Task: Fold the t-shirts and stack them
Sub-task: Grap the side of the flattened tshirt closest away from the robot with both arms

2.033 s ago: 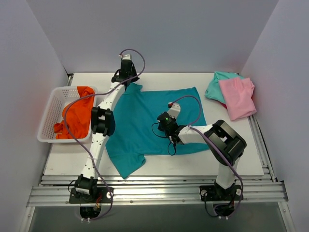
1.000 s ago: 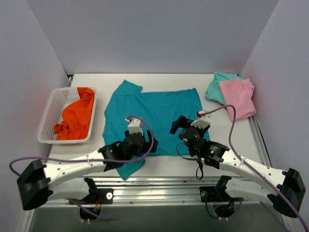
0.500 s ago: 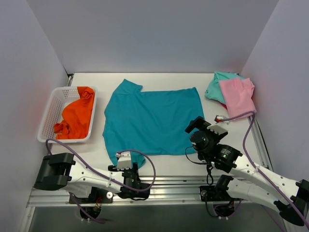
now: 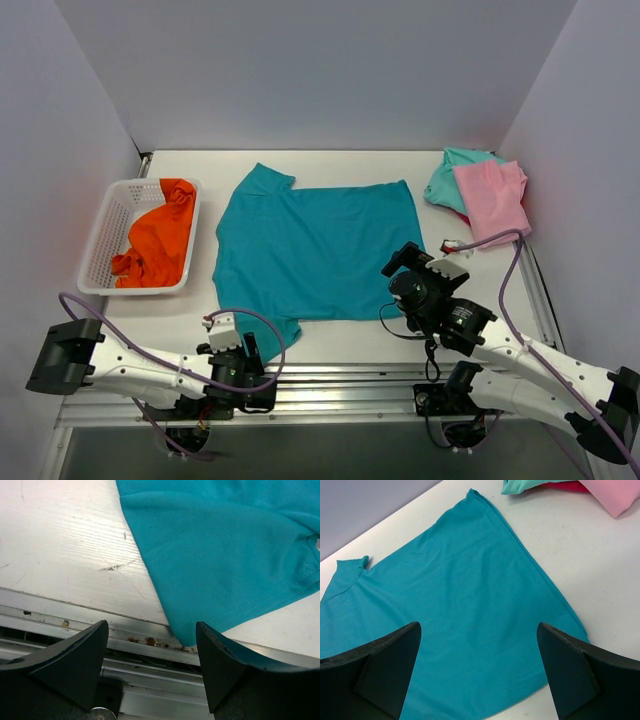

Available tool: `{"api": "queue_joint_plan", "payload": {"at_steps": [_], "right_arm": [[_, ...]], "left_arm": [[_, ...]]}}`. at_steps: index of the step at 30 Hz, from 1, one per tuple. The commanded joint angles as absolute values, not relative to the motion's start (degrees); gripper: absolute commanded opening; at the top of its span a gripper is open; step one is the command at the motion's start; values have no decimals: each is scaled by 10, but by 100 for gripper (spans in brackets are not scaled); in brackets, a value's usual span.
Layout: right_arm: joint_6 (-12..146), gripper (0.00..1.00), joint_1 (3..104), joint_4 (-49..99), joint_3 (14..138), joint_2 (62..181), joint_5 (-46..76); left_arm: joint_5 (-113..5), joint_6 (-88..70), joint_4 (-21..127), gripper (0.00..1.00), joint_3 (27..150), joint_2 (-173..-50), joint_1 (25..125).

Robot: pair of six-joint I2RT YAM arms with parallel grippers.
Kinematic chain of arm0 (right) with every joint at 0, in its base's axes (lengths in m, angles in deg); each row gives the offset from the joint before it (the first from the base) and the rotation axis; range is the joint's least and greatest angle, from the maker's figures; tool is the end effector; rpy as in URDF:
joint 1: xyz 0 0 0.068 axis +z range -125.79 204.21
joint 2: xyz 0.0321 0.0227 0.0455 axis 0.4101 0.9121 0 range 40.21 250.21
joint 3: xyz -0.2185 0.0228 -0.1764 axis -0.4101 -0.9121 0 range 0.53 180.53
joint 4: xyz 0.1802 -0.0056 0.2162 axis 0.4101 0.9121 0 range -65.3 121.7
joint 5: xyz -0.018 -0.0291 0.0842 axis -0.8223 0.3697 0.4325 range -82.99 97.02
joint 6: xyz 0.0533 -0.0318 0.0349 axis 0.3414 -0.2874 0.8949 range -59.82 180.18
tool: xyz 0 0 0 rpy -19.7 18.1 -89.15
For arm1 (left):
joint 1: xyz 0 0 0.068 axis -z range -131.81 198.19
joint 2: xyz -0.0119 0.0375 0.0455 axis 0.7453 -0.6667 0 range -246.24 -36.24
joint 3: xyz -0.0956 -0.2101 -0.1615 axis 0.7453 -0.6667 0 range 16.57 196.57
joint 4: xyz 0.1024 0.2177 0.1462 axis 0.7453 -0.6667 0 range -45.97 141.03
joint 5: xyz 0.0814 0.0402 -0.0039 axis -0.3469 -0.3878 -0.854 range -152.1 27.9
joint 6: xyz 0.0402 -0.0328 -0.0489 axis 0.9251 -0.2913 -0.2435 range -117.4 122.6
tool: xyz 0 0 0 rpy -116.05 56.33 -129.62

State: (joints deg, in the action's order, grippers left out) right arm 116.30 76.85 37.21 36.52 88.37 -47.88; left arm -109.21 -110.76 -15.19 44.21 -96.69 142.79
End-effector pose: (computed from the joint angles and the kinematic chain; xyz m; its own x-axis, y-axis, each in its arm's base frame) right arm 0.1646 0.1366 0.2745 -0.1463 0.5952 -0.7901 0.2070 0.7994 0.5639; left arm 0.0329 -0.1268 0.1449 -0.6457 -0.2350 -0.7265 -0.1925 0.9708 -0.1430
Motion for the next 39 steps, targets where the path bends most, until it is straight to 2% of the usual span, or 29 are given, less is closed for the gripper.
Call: {"api": "queue_joint_plan", "payload": {"at_steps": [1, 12, 18, 25, 28, 29, 31, 33, 39], "right_arm": [[1167, 96, 772, 365, 367, 897, -505], [1167, 96, 772, 362, 366, 900, -505], [1169, 96, 772, 366, 366, 903, -505], [1166, 96, 772, 359, 366, 907, -505], [1167, 96, 772, 358, 367, 914, -506], [1168, 96, 771, 359, 366, 915, -506], [1168, 96, 772, 357, 365, 916, -507], [1170, 96, 771, 359, 365, 918, -508], [1172, 96, 771, 362, 365, 916, -511]], "left_arm": [[-1097, -1271, -162, 79, 473, -1001, 1425], [-1100, -1248, -12, 74, 437, -1019, 1424], [-1103, -1286, 2, 73, 414, -1029, 1422], [-1097, -1252, 58, 72, 387, -1030, 1392], [-1094, -1211, 103, 64, 374, -1029, 1363], [-1093, -1200, 115, 53, 371, -1026, 1347], [-1092, -1167, 146, 44, 364, -1023, 1332], [-1092, -1150, 156, 30, 365, -1019, 1315], [-1099, -1104, 155, 11, 368, -996, 1282]]}}
